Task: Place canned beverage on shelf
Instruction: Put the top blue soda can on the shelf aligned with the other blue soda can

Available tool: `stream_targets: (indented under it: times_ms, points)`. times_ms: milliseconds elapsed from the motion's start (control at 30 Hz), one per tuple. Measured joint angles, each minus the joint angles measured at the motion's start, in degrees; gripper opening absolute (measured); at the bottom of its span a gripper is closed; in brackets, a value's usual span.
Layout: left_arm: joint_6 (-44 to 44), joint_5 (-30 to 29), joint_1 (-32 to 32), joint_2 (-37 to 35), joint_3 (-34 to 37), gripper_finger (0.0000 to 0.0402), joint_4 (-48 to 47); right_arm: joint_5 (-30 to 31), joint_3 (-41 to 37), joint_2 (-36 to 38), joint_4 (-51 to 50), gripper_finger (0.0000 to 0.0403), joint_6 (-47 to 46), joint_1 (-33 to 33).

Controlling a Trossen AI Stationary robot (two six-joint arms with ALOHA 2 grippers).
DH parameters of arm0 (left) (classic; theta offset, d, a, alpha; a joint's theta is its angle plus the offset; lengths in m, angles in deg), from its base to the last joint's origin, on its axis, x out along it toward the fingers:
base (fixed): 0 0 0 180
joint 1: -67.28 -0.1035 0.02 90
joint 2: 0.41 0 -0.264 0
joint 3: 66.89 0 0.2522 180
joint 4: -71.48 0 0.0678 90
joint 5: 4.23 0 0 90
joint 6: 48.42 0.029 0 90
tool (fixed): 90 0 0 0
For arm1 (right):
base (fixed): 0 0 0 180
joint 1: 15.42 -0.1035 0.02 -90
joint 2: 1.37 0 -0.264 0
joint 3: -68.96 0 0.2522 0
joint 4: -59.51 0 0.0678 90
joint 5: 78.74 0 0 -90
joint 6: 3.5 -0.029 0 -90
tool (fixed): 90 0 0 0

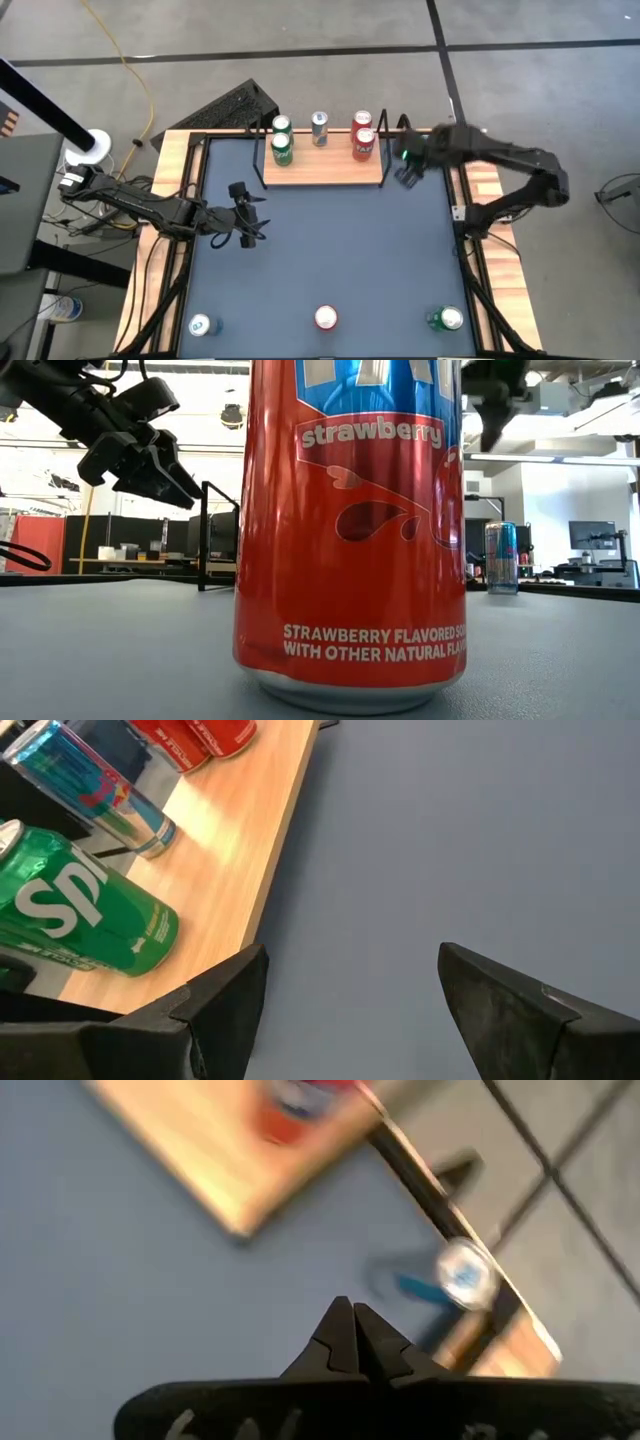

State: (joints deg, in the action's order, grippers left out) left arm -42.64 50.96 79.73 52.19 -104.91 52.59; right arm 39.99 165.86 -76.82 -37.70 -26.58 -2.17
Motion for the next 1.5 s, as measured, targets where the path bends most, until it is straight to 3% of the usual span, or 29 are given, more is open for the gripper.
stream_targets:
  times_ms: [233,433,600,900,1033,1233,1500]
  points:
    - [0.44,0.00,0.00,0.00,0.00,0.0282,-0.29,-3.03,-7.64,9.12,11.30,0.0000,7.29,23.44]
    - [0.42,0.00,0.00,0.00,0.00,0.0282,-0.21,-11.38,-15.25,10.51,22.00,0.0007,18.47,32.11]
    - [1.08,0.05,-0.02,0.00,0.00,0.0282,-0.21,-19.25,-19.06,10.11,26.33,0.0066,22.97,37.60]
    - [1.73,1.51,-0.02,0.00,0.00,0.0282,-0.04,-20.35,-19.26,5.56,29.32,0.0261,23.00,42.53]
    - [1.69,1.49,-0.02,0.00,0.00,0.0282,-0.04,-20.21,-19.26,2.35,29.16,0.0323,23.11,43.60]
    - [1.71,1.49,-0.02,0.00,0.02,0.0282,-0.08,-20.09,-19.28,-2.44,29.10,0.0365,23.10,43.93]
    - [1.71,2.38,-0.02,0.00,0.02,0.0282,-0.16,-19.78,-19.28,-7.73,29.17,0.0363,22.96,44.67]
